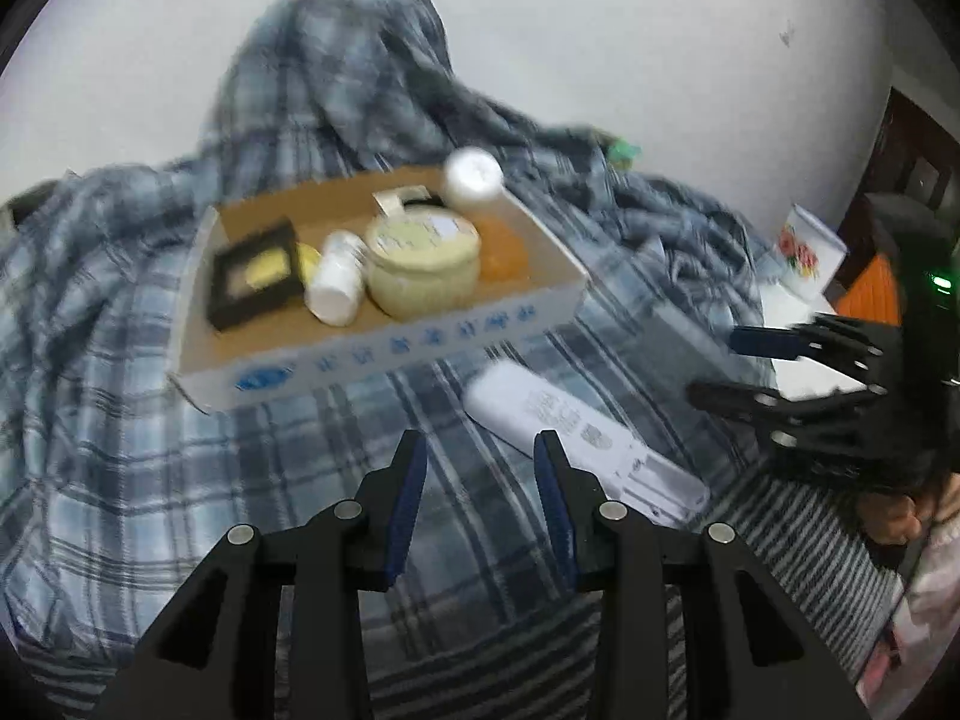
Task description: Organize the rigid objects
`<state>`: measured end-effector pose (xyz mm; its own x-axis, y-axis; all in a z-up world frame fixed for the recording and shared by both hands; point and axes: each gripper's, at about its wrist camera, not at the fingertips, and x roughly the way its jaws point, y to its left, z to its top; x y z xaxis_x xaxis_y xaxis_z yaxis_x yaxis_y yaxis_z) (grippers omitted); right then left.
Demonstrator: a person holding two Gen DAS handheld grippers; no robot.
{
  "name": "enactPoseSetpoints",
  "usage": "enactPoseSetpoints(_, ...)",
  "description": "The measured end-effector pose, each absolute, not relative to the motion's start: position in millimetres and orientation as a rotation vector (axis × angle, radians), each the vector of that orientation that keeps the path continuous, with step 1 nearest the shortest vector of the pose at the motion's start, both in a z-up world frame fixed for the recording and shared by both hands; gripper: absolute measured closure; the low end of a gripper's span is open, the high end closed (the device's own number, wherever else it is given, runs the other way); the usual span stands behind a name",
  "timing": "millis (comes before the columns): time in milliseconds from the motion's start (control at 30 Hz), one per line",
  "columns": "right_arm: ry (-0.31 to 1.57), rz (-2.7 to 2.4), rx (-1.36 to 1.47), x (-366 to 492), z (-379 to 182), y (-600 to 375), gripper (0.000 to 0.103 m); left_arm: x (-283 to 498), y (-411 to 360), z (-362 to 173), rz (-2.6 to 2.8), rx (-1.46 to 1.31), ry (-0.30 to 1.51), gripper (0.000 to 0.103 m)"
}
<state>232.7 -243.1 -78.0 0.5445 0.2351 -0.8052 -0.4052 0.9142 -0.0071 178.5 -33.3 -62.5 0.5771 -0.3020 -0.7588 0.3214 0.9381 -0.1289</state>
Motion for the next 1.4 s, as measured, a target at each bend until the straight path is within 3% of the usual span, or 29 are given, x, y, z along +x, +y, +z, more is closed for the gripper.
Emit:
enactPoseSetpoints(167, 0.853, 0.490, -0.158, 208.7, -51.6, -226.9, 0.042, 160.4, -18.4, -46.4, -0.300, 0.032, 0.721, 0.063)
enactPoseSetpoints(367, 1.003, 0.575, -0.272, 205.3, -82.0, -177.5, 0.073, 152.6, -13.2, -40.1, -0.283, 0.029, 0.644, 0.063)
enactPoseSetpoints(733, 1.029, 0.573, -0.453, 199.3, -101.2, -156.9, 0.073, 154.6, -10.6, -43.7, -0.293, 0.006, 0.661, 0.063)
enactPoseSetpoints(933, 1.056, 0.538, -0.363, 212.5, -108.9, -165.7, 0.074, 154.3, -8.2, -43.1, -0.294, -0.008, 0.659, 0.063)
enactPoseSetpoints(1067, 1.063, 0.562, -0.329, 213.9, -106.3, -171.1, 0.083, 155.5, -9.1, -43.9, -0.295, -0.008, 0.668, 0.063)
enactPoseSetpoints(1400, 0.995, 0.619, -0.123, 222.2, -73.8, -179.1, 0.084, 154.2, -8.0, -43.4, -0.289, -0.014, 0.661, 0.063)
